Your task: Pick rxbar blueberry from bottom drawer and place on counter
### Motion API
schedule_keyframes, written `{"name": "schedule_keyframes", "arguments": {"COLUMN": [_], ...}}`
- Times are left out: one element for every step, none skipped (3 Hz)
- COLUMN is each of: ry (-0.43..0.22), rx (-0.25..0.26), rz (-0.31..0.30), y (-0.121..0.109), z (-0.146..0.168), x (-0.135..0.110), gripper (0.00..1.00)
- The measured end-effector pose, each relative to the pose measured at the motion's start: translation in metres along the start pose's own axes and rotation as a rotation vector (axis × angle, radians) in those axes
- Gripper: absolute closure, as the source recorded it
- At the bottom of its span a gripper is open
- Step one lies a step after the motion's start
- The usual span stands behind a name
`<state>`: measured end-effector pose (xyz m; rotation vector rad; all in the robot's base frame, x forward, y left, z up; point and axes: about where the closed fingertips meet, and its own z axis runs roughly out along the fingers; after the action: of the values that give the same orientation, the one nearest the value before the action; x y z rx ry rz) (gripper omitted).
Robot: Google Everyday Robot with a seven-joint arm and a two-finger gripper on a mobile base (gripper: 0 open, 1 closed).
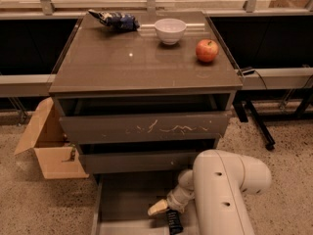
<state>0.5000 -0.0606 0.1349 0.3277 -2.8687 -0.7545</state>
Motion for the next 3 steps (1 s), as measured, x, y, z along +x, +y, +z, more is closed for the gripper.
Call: {"name": "schedule_keyframes", "arguments": {"ry": [0.000, 0.005, 0.015], "rx": [0.000, -0.006, -0.024], "rz": [0.000, 0.008, 0.023], "y": [0.001, 0.000, -0.005], "z": [-0.001, 0.003, 0.014], "x": [0.000, 0.001, 0.003], "gripper": [0.25, 0.57, 0.80]}}
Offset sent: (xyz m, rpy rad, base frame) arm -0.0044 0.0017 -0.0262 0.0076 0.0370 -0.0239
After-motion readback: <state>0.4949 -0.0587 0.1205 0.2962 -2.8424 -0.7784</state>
